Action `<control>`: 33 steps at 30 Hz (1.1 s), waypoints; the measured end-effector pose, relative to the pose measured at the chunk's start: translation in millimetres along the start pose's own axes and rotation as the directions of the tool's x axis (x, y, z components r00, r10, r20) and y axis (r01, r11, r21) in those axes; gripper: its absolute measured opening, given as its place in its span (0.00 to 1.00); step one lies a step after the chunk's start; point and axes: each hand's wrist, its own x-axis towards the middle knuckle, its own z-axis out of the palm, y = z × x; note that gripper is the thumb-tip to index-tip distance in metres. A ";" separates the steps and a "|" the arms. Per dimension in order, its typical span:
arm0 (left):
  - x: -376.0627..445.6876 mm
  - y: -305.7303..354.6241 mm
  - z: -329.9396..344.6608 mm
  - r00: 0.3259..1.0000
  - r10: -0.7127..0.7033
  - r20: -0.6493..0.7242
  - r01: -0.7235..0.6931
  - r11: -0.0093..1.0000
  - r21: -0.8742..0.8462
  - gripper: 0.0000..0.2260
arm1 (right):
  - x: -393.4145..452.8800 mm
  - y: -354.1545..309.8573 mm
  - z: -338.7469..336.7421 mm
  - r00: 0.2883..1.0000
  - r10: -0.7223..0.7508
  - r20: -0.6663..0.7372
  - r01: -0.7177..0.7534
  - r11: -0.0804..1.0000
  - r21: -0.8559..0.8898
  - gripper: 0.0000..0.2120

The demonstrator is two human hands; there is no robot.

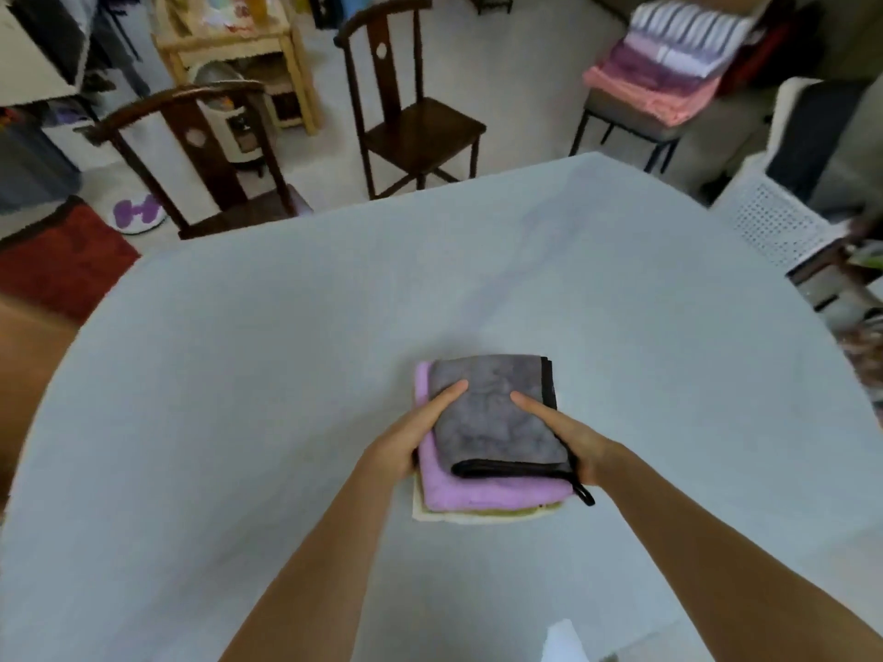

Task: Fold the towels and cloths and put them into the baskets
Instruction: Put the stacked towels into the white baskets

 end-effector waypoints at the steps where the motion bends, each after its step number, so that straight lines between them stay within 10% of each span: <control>1: 3.3 -5.5 19.9 1.000 0.011 0.029 -0.012 0.999 0.031 0.31 | -13.2 5.6 -18.7 1.000 -0.010 -0.028 0.010 1.000 0.021 0.25; 8: 29.3 -49.3 268.1 0.968 0.181 0.172 -0.234 0.900 0.369 0.32 | -172.4 48.3 -214.3 0.920 -0.256 -0.298 0.285 0.957 0.056 0.28; 14: 26.8 -95.6 496.9 0.881 0.033 0.472 -0.331 0.754 0.567 0.22 | -318.8 102.9 -367.8 0.743 -0.367 -0.560 0.514 0.848 0.126 0.27; 28: 52.4 -269.5 964.3 0.560 -0.503 0.659 -0.571 0.342 0.746 0.30 | -572.4 255.5 -638.2 0.184 -0.067 -0.981 0.839 0.531 0.121 0.23; 33: 67.6 -309.3 1099.9 0.410 -0.652 0.638 -0.606 0.329 0.725 0.30 | -644.1 272.4 -720.7 0.144 0.018 -0.989 0.820 0.558 0.129 0.27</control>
